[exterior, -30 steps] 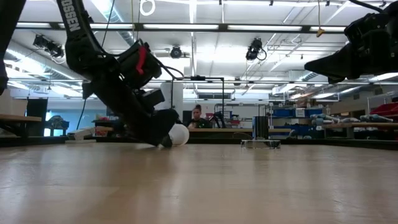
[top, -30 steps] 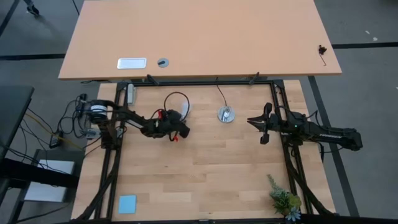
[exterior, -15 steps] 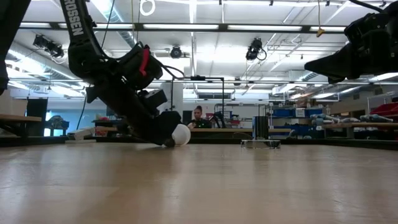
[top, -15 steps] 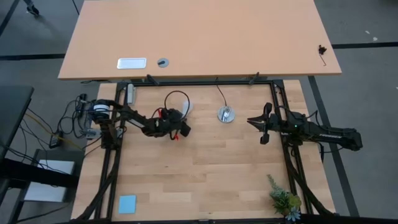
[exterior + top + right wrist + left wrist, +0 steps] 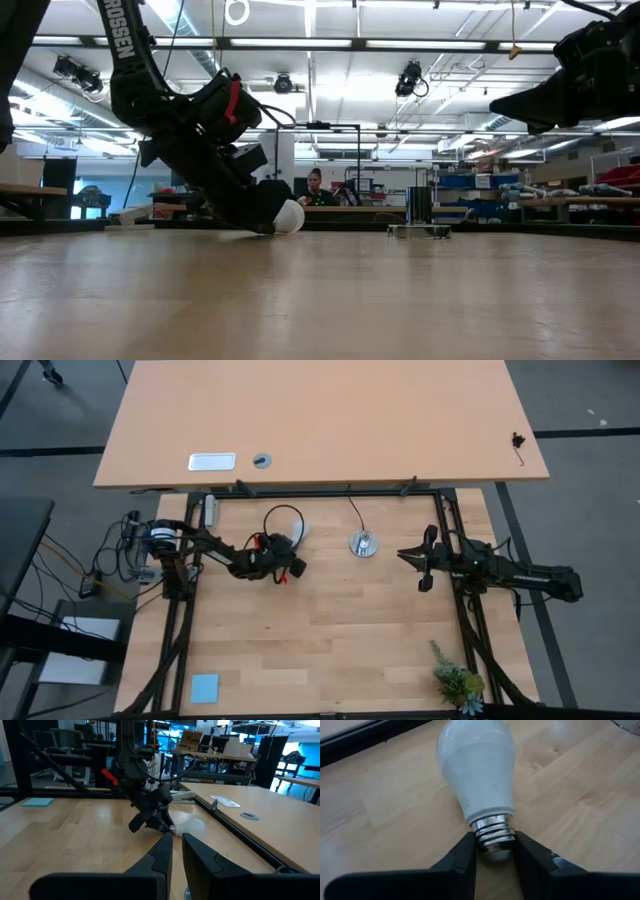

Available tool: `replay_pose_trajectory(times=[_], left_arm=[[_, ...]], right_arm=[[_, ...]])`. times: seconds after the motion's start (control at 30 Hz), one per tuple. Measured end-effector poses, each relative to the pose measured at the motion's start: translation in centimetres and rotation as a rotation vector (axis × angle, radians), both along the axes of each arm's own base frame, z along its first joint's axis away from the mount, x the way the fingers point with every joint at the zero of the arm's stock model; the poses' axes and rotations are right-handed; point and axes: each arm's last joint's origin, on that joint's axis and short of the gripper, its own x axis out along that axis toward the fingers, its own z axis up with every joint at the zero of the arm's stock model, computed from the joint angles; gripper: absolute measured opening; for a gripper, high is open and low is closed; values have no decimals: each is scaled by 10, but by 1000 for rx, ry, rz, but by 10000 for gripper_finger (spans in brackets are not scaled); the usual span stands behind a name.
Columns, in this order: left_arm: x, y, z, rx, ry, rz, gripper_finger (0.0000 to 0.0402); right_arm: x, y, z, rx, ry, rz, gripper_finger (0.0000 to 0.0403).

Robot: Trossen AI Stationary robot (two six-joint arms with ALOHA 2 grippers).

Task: Screw lightbulb
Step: Insert the white lightbulb into the silver lamp

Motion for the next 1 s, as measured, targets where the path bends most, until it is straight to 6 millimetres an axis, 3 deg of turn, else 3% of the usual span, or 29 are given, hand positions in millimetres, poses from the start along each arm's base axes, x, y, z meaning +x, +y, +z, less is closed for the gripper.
replay_pose_trajectory(times=[0.3,0.67,1.0], left_arm=[[-3,-1,12,3,10,-4,102],[-11,-22,71,27,-143,-103,101],[-6,-50,107,112,-319,-327,100]], right_arm=[[0,0,0,0,-1,0,52],[0,0,0,0,0,0,52],[0,0,0,0,0,0,52]])
